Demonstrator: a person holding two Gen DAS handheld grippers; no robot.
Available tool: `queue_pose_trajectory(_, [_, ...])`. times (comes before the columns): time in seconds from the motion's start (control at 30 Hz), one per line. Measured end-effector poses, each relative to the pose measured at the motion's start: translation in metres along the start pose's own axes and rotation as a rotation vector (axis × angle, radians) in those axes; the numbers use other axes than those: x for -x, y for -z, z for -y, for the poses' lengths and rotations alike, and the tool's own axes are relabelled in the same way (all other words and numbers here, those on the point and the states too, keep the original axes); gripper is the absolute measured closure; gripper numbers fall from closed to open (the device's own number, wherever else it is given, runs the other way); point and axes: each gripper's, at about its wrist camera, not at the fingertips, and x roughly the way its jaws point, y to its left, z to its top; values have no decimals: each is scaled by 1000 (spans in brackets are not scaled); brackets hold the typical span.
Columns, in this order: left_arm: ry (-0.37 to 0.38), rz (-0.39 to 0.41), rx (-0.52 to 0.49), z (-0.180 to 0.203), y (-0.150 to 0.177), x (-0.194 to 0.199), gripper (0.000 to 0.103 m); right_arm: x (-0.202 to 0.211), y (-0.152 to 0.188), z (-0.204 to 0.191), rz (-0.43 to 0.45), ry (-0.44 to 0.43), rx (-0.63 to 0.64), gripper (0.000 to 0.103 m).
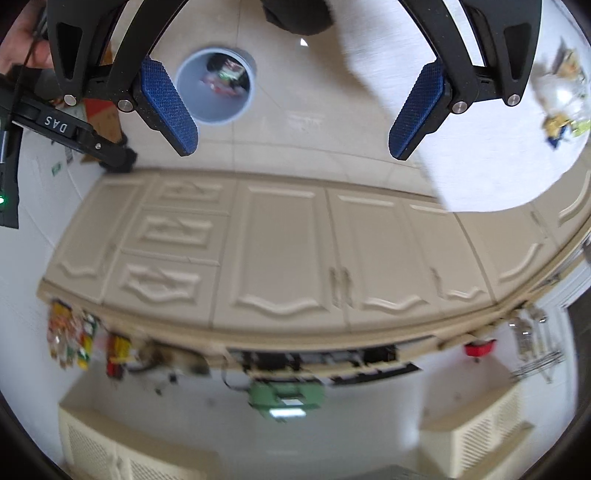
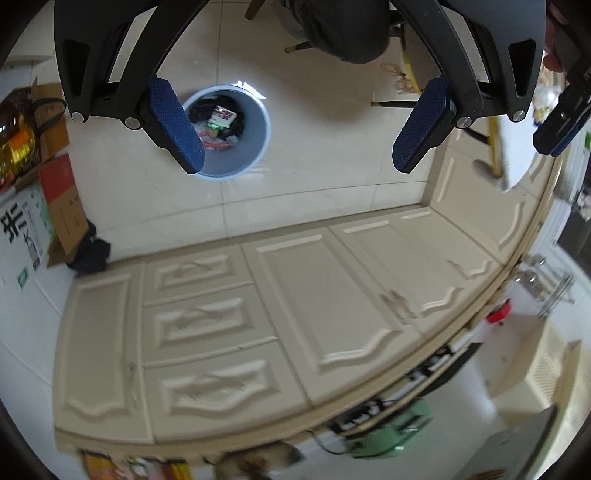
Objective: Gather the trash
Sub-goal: 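Return both tools to the table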
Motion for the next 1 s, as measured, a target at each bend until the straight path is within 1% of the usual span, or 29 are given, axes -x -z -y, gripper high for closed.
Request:
queue_pose_trajectory(0.07, [-18, 31, 32, -12, 9, 23, 1, 9, 1, -23, 17, -23, 33, 0])
queue_pose_trajectory(0.17, [-33, 67, 97, -32, 30, 63, 1, 24, 2, -64, 42, -74, 96, 0])
queue_pose_trajectory(0.23, [-45, 87, 126, -52, 60, 107, 1, 31, 5, -87, 52, -107, 131, 0])
queue_pose_trajectory(0.33, [-86, 115, 160, -85, 89, 157, 1, 41, 13, -132, 60, -169, 202, 0])
queue_pose_trajectory(0.53, [-170, 155, 272, -141, 139, 234, 1, 55, 37, -213, 59, -282, 357, 0])
queue_pose_trajectory(0.6, [-199, 160, 303, -157, 154, 254, 1, 58, 48, -239, 54, -314, 403, 0])
queue_pose_trajectory(0.73, [-265, 169, 375, -187, 188, 299, 1, 59, 69, -279, 31, -370, 469, 0])
queue_pose_trajectory(0.83, [-316, 171, 412, -203, 215, 327, 1, 54, 87, -307, 4, -401, 523, 0])
queue_pose_trajectory(1.0, [-368, 150, 461, -217, 234, 345, 1, 44, 116, -343, -52, -442, 603, 0])
